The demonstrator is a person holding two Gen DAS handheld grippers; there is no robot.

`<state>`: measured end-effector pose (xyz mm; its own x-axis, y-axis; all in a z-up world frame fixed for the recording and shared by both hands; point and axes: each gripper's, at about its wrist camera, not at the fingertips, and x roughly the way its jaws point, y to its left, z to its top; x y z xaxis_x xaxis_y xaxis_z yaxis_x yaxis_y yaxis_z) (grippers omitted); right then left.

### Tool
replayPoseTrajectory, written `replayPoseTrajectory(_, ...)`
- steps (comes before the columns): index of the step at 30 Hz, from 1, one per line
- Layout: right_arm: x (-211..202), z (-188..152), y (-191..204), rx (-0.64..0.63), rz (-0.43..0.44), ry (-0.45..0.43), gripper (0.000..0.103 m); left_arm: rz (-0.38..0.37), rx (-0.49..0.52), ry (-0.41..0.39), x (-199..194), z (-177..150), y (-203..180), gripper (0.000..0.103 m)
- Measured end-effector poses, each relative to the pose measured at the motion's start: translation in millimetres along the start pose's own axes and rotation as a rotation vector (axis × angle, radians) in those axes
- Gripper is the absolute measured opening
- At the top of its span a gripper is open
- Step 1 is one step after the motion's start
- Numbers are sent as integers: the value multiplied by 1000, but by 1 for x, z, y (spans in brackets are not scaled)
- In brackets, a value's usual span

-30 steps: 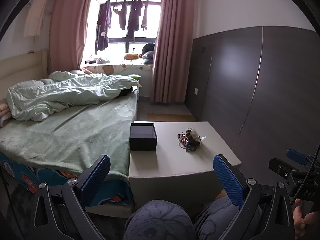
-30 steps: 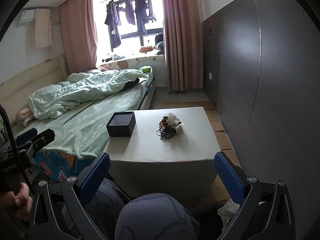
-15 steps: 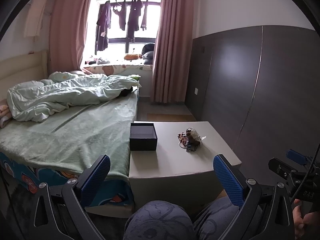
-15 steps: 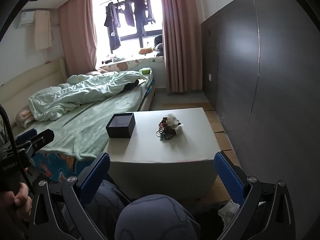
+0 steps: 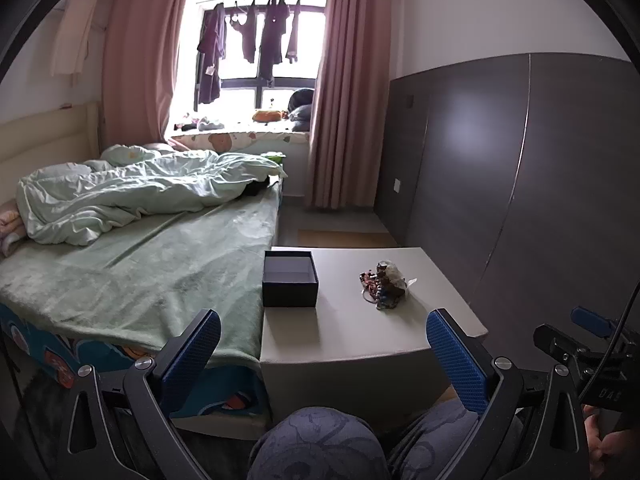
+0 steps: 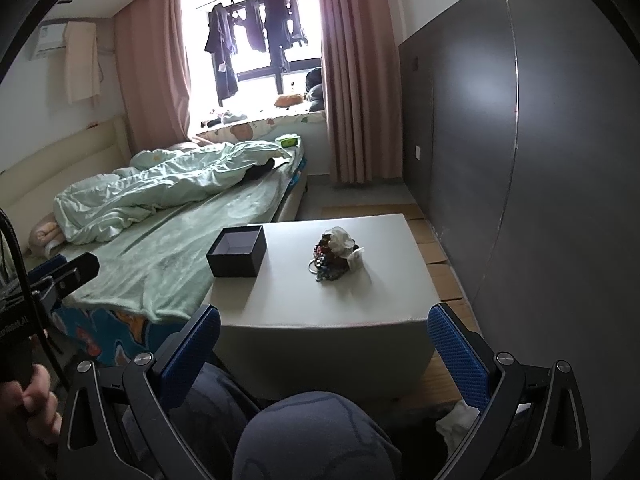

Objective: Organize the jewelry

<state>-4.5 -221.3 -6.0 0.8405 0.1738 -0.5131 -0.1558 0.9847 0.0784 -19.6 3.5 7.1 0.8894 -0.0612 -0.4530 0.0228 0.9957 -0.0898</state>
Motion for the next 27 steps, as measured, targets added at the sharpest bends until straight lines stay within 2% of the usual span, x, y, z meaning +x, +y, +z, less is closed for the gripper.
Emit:
replayPoseTrajectory(14, 14, 15, 4, -19, -6, 16, 103, -5, 6, 11, 14, 15, -8, 103)
replayPoseTrajectory(27, 52, 32, -42, 78, -21, 54, 103, -51, 39, 83, 78, 37, -24, 103)
